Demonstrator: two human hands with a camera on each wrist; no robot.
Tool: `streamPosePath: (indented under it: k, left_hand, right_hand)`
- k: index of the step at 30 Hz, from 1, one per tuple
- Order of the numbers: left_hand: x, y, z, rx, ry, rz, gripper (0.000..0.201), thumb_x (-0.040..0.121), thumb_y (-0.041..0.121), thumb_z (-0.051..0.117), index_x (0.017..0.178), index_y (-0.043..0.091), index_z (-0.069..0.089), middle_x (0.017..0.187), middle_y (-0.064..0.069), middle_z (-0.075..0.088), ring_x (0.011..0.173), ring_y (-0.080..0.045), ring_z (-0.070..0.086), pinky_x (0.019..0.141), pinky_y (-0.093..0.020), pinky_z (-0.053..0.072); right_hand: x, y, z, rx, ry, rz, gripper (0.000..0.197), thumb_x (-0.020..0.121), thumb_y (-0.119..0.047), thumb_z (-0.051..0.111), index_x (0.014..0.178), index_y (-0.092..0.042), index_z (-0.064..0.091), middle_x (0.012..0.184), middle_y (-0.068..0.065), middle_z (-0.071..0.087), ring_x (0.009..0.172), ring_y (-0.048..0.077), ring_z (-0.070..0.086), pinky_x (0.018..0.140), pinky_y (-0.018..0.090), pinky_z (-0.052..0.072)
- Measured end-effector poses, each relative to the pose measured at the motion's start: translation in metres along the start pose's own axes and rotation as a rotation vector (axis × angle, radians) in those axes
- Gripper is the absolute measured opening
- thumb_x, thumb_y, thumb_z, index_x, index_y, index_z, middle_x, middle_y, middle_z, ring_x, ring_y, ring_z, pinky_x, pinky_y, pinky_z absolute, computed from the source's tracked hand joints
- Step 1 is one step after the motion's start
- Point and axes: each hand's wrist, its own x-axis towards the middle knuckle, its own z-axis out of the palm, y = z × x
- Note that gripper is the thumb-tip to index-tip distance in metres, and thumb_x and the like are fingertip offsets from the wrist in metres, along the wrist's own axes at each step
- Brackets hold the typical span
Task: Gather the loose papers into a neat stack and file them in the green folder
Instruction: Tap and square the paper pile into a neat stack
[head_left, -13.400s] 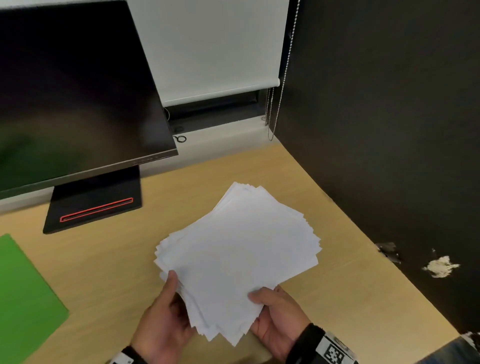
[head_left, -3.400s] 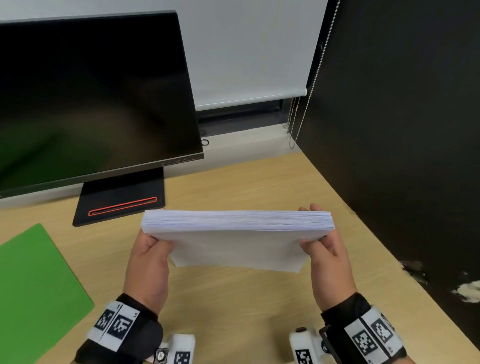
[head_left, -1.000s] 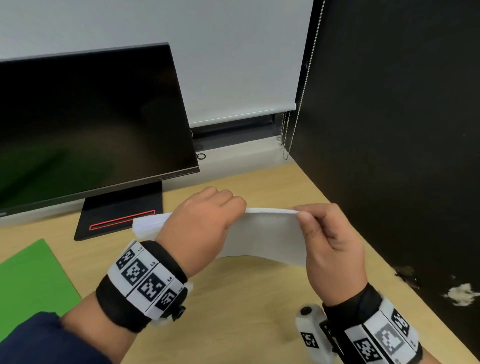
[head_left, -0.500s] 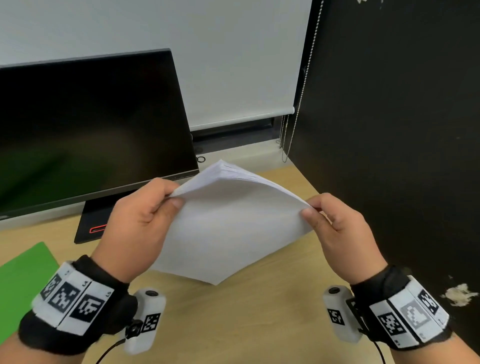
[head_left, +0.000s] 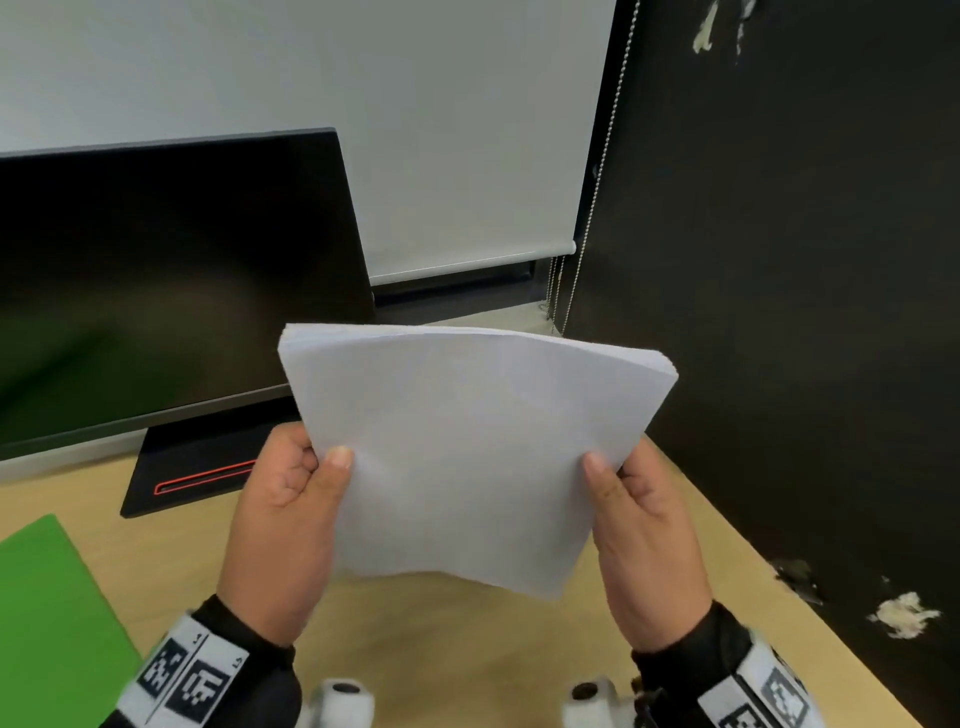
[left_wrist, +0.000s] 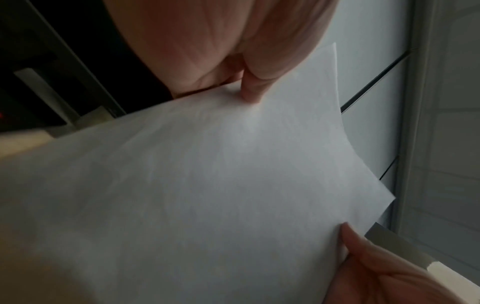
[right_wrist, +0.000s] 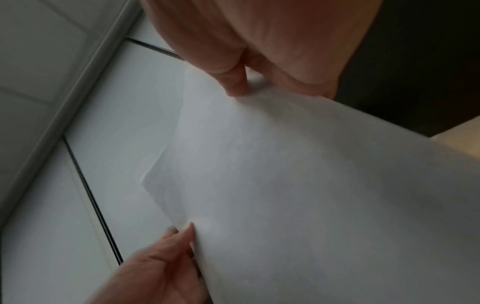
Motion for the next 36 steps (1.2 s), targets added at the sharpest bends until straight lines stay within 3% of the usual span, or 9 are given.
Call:
streamPosePath:
  k: [5, 8, 11, 17, 19, 23, 27, 31, 36]
  left_hand:
    - [-0.010, -0.022, 0.008, -0.034, 0.042, -0.134, 0.033, 0.104, 0.001, 0.044, 0.111, 0.030, 0.061, 0.104, 0.018, 0.077, 0.095, 0.002, 0.070, 0.080, -0.026, 0.051]
    - [-0.017, -0.031, 0.013, -0.029, 0.042, -0.220, 0.029, 0.105, 0.003, 0.044, 0.107, 0.026, 0.061, 0.097, 0.019, 0.077, 0.100, -0.015, 0.068, 0.076, -0.030, 0.049]
    - [-0.014, -0.022, 0.015, -0.010, 0.048, -0.174, 0.031, 0.103, 0.003, 0.047, 0.107, 0.031, 0.059, 0.098, 0.018, 0.076, 0.094, -0.008, 0.069, 0.077, -0.034, 0.050]
    - [-0.008, 0.005, 0.010, 0.228, 0.001, 0.131, 0.061, 0.093, 0.031, 0.050, 0.127, 0.078, 0.033, 0.132, 0.033, 0.055, 0.126, 0.001, 0.055, 0.098, -0.026, 0.045]
    - [-0.010, 0.009, 0.010, 0.360, -0.028, 0.164, 0.049, 0.094, 0.039, 0.045, 0.121, 0.079, 0.042, 0.120, 0.049, 0.049, 0.133, -0.006, 0.050, 0.104, -0.035, 0.047]
    - [-0.013, 0.012, 0.011, 0.372, -0.001, 0.169, 0.041, 0.090, 0.046, 0.042, 0.115, 0.078, 0.049, 0.114, 0.039, 0.053, 0.117, -0.002, 0.054, 0.093, -0.029, 0.047]
    - [-0.017, 0.007, 0.013, 0.240, 0.028, 0.116, 0.058, 0.096, 0.031, 0.052, 0.127, 0.077, 0.036, 0.146, 0.025, 0.050, 0.140, -0.013, 0.047, 0.113, -0.038, 0.041]
    - [-0.021, -0.013, 0.013, -0.061, 0.004, -0.141, 0.053, 0.101, -0.004, 0.045, 0.122, 0.042, 0.060, 0.120, 0.011, 0.073, 0.110, -0.012, 0.067, 0.088, -0.031, 0.048]
    - [-0.025, -0.018, 0.013, -0.165, 0.060, -0.194, 0.048, 0.101, -0.006, 0.040, 0.110, 0.029, 0.072, 0.111, 0.007, 0.077, 0.103, -0.014, 0.068, 0.082, -0.030, 0.052]
  right_hand:
    - [-0.006, 0.012, 0.000, -0.131, 0.006, 0.073, 0.018, 0.099, -0.018, 0.048, 0.107, -0.019, 0.064, 0.099, -0.010, 0.074, 0.088, 0.005, 0.068, 0.073, 0.020, 0.057]
    - [-0.010, 0.025, -0.004, -0.208, 0.013, 0.131, 0.017, 0.102, -0.017, 0.049, 0.106, -0.021, 0.064, 0.101, -0.002, 0.072, 0.088, 0.017, 0.068, 0.072, 0.028, 0.055]
    - [-0.011, 0.020, -0.004, -0.236, 0.024, 0.086, 0.017, 0.100, -0.022, 0.050, 0.112, -0.025, 0.061, 0.104, -0.007, 0.069, 0.092, 0.017, 0.066, 0.075, 0.028, 0.054]
    - [-0.016, 0.001, 0.000, -0.463, 0.005, -0.224, 0.063, 0.103, -0.026, 0.048, 0.133, -0.076, 0.023, 0.134, -0.041, 0.044, 0.126, -0.009, 0.048, 0.100, 0.012, 0.041]
    - [-0.015, 0.002, -0.001, -0.558, -0.015, -0.305, 0.062, 0.101, -0.018, 0.046, 0.131, -0.071, 0.036, 0.122, -0.038, 0.048, 0.113, -0.009, 0.051, 0.090, 0.005, 0.041]
    - [-0.014, 0.001, 0.001, -0.589, 0.020, -0.348, 0.061, 0.099, -0.014, 0.046, 0.130, -0.066, 0.041, 0.120, -0.037, 0.049, 0.112, -0.004, 0.053, 0.089, 0.006, 0.043]
    - [-0.018, 0.005, 0.002, -0.437, 0.061, -0.223, 0.060, 0.099, -0.024, 0.053, 0.130, -0.071, 0.032, 0.139, -0.032, 0.047, 0.128, -0.003, 0.049, 0.104, 0.019, 0.045]
    - [-0.018, 0.015, -0.004, -0.188, -0.003, 0.072, 0.040, 0.098, -0.003, 0.052, 0.126, -0.032, 0.056, 0.113, -0.015, 0.070, 0.103, 0.002, 0.066, 0.082, 0.023, 0.059]
    - [-0.021, 0.013, -0.002, -0.122, -0.002, 0.099, 0.035, 0.100, 0.000, 0.044, 0.119, -0.023, 0.061, 0.100, -0.016, 0.075, 0.090, 0.000, 0.069, 0.072, 0.017, 0.056]
